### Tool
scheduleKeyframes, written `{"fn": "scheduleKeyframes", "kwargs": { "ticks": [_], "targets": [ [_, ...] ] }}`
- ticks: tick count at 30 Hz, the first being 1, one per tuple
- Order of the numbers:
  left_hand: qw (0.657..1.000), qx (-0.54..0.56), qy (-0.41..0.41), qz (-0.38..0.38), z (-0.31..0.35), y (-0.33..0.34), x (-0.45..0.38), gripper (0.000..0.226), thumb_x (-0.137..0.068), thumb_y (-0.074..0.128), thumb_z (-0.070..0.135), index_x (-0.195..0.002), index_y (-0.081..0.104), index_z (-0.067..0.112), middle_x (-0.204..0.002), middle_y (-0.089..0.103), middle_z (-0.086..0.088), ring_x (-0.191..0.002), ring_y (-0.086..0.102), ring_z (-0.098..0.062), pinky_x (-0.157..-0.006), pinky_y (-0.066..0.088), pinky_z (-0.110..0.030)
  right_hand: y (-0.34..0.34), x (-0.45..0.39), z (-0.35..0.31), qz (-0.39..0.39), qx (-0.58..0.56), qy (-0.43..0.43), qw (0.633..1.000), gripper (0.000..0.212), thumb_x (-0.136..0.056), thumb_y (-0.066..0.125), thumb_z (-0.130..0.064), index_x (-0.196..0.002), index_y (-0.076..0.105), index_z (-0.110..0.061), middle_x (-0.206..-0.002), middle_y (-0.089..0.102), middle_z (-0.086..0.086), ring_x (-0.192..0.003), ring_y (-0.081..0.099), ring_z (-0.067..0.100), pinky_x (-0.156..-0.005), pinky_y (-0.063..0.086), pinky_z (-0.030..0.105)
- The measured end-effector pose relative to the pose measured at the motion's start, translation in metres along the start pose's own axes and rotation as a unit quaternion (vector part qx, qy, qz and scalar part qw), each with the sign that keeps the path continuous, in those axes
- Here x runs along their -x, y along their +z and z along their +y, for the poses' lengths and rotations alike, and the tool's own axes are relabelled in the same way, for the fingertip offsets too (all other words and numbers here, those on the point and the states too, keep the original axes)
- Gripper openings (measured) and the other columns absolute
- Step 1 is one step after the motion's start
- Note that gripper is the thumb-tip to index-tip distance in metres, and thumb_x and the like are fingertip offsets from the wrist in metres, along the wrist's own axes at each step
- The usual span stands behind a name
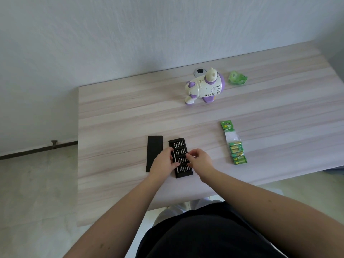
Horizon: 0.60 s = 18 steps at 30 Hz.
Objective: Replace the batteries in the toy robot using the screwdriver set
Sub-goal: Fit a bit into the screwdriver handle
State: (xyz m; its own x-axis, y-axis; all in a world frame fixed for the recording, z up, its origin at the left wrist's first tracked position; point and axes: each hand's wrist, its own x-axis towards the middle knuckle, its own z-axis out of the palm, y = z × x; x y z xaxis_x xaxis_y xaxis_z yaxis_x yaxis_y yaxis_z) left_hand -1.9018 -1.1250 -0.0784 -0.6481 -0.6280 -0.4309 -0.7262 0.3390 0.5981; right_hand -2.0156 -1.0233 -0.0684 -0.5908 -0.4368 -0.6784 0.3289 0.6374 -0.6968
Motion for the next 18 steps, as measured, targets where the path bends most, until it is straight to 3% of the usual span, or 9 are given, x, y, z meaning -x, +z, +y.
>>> {"fn": "scheduleKeyframes", "kwargs": {
  "ticks": [5,12,18],
  "targets": [
    [0.998,-0.048,0.006,-0.034,0.000,-0.003,-0.002,0.065,-0.079,0.078,0.024,-0.136,0.048,0.013,-0.122,0.057,-0.005,-0.107,0.057,-0.020,-0.093,0.046,-0.033,0.002,0.002,0.002,-0.001,0.000,-0.002,1.000,0.007,-0.093,0.061,-0.020,-0.096,0.060,-0.014,-0.090,0.063,-0.001,-0.077,0.065,0.017,-0.082,0.057,0.050],
    [1.000,-0.011,-0.009,-0.026,0.003,-0.009,-0.005,0.053,-0.073,0.083,0.022,-0.116,0.055,0.014,-0.091,0.057,0.003,-0.082,0.058,-0.014,-0.081,0.051,-0.032,0.001,0.003,0.001,-0.002,-0.023,0.009,1.000,0.007,-0.093,0.061,-0.020,-0.096,0.060,-0.013,-0.093,0.062,-0.001,-0.078,0.064,0.015,-0.084,0.058,0.045],
    [0.999,0.038,-0.014,0.008,0.003,-0.010,-0.005,0.040,-0.072,0.083,0.017,-0.097,0.053,0.019,-0.089,0.062,0.001,-0.080,0.061,-0.016,-0.079,0.053,-0.034,0.001,0.002,0.002,-0.005,-0.037,0.013,0.999,0.005,-0.093,0.061,-0.020,-0.093,0.060,-0.015,-0.093,0.063,0.000,-0.080,0.064,0.016,-0.086,0.057,0.045]
  ]
}}
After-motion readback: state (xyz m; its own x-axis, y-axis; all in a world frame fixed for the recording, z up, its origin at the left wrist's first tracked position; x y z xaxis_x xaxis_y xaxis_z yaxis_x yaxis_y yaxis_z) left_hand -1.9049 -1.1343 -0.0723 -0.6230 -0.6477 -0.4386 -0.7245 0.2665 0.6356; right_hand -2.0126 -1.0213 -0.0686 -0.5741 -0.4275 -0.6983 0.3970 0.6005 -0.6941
